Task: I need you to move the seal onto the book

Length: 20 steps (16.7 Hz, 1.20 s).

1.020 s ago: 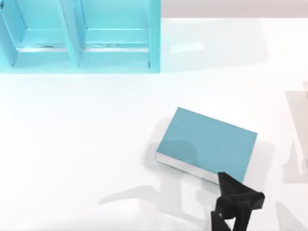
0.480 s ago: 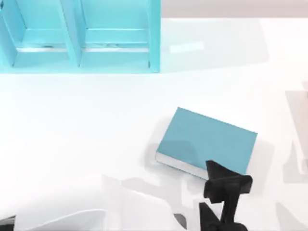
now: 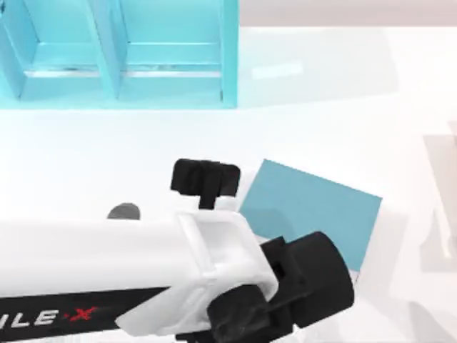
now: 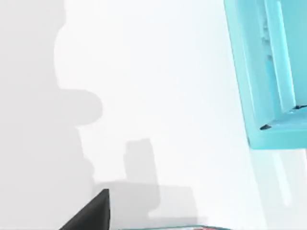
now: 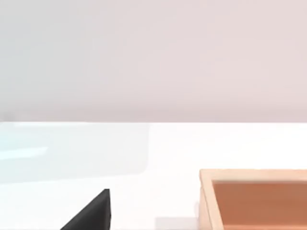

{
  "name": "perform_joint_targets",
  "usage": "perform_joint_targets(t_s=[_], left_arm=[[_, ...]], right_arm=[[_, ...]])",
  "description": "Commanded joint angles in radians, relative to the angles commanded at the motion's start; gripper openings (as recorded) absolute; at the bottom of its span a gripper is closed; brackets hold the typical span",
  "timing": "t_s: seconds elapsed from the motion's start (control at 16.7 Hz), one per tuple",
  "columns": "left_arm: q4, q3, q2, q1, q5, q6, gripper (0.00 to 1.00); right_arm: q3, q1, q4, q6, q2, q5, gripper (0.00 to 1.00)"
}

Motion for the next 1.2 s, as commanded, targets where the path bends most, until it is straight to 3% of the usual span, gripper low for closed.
perform_joint_targets(t_s=[0.78, 1.02, 1.2], left_arm=[[0.578, -0.792, -1.126, 0.798, 0.678, 1.917, 1.00], [0.752, -0.950, -1.398, 1.007, 0.835, 2.335, 1.00], [0.855, -1.021, -1.544, 1.120, 0.917, 2.539, 1.00]], right_arm=[[0.000, 0.000, 0.000, 0.000, 0.000, 0.000, 1.00], [0.000, 0.000, 0.000, 0.000, 0.000, 0.000, 1.00], [0.000, 0.000, 0.000, 0.000, 0.000, 0.000, 1.00]])
